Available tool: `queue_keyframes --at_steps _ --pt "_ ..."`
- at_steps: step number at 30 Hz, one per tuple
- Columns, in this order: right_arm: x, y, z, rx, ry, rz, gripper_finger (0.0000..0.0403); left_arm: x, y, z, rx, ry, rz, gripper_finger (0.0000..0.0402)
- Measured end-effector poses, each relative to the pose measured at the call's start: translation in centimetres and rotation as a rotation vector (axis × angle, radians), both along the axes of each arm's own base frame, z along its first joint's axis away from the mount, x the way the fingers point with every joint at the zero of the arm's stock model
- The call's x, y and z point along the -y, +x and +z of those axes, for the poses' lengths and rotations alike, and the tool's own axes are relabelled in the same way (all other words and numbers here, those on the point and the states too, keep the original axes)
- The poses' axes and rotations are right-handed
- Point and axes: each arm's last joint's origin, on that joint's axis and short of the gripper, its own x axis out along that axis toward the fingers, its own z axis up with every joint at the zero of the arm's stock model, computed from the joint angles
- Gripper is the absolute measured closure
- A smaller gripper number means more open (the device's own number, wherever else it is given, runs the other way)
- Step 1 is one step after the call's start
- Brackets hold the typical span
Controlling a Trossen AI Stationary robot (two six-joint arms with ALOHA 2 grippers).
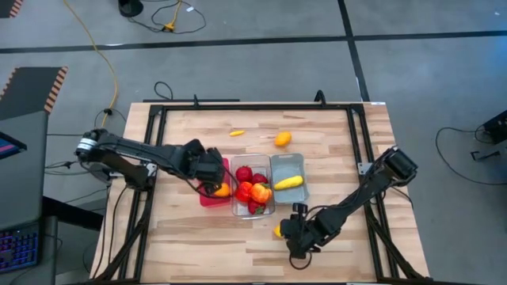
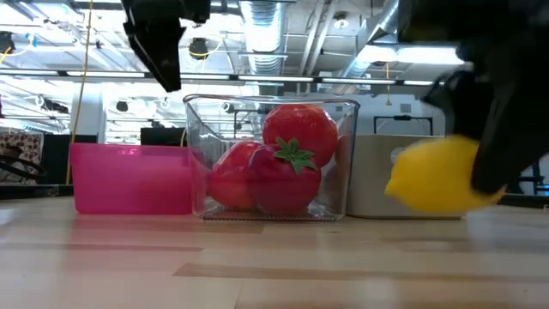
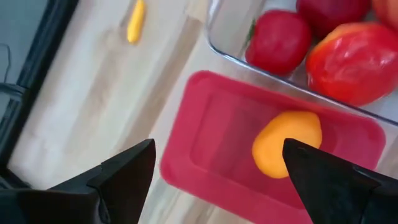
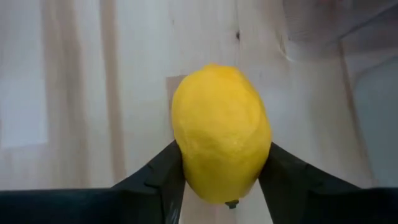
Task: Sort produce into baskets
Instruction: Put the bottom yellow lemon into the red bin
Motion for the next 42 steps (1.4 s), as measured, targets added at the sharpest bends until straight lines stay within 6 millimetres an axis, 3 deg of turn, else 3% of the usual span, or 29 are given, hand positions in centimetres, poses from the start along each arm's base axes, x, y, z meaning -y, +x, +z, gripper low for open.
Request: queue_keyframes --at_steps 5,10,15,21,28,34,42 --pt "0.1 -0.1 3.0 -0.087 -0.049 0.004 0.0198 -0.4 -2.1 2.5 0.099 0.017 0.000 0.0062" --pt "0.1 0.7 7.2 -0.072 -0.072 0.061 0.0201 -0.6 -4.0 4.4 0.177 0.027 -0.033 0.0062" --pt "1.1 3.2 10.7 0.086 -0.159 0.150 0.0199 -0.7 -5.6 5.9 0.248 0.083 -0.043 0.0062" --pt "4.4 7.4 12.8 0.337 -0.286 0.228 0.0199 -1.0 -7.1 7.1 0.320 0.131 -0.021 0.0062" --pt "9.3 11.4 13.6 0.520 -0.293 0.180 0.0198 -1.3 -8.4 8.0 0.373 0.157 0.001 0.0062" --pt "12.6 13.2 13.6 0.599 -0.219 0.153 0.0198 -1.4 -8.9 8.3 0.394 0.154 0.004 0.0062" --pt "14.8 16.0 10.4 0.625 -0.184 0.105 0.0198 -1.5 -8.9 8.3 0.397 0.179 0.020 0.0062"
